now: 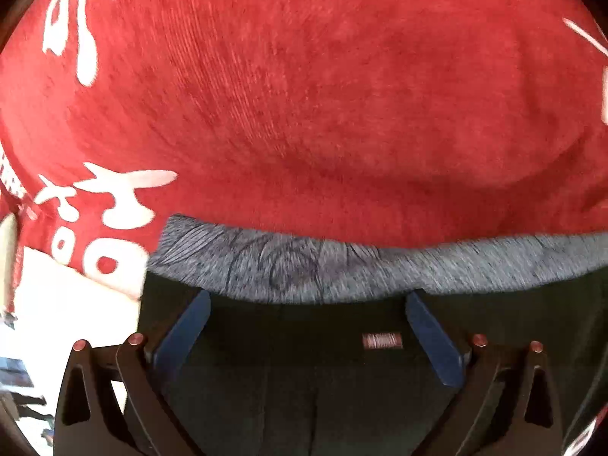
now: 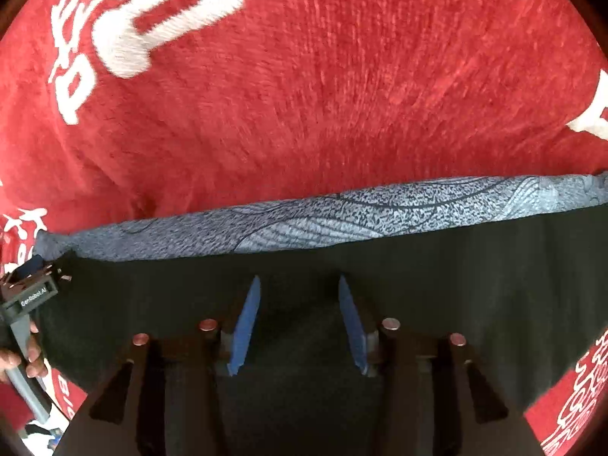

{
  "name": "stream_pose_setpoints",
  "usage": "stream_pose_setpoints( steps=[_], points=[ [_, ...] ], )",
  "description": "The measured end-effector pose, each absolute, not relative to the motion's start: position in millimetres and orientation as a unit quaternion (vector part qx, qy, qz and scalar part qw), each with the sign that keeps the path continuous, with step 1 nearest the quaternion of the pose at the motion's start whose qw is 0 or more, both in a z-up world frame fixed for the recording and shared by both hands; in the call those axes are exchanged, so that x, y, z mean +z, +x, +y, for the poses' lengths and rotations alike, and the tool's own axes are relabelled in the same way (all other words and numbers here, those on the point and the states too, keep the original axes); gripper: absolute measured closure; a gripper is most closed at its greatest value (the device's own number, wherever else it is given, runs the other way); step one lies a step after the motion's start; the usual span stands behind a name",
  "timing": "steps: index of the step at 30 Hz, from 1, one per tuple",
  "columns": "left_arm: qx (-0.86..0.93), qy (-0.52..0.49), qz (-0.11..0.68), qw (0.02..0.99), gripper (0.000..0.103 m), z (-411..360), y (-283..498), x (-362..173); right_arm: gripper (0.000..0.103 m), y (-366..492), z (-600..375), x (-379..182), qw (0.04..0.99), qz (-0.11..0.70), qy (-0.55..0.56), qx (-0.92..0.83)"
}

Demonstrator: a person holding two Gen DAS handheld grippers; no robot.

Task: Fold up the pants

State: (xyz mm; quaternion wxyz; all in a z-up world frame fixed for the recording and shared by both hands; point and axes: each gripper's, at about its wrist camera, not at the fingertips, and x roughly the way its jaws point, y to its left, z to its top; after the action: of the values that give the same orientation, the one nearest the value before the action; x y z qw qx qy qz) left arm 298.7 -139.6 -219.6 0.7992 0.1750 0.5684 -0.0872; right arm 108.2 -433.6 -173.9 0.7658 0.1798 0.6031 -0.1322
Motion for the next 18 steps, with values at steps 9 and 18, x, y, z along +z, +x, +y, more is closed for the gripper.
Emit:
stream_pose_setpoints(
  steps=[9, 18],
  points=[
    [-0.157, 0.196, 0.569, 0.783, 0.000, -178, 198, -174, 0.029, 18, -451, -139, 0.748, 0.603, 0.239, -0.137],
    [-0.226, 0.216, 0.585, 0.748, 0.000, -262, 110, -174, 0.029, -103, -516, -131, 0.708, 0.602, 0.311, -0.199]
  ],
)
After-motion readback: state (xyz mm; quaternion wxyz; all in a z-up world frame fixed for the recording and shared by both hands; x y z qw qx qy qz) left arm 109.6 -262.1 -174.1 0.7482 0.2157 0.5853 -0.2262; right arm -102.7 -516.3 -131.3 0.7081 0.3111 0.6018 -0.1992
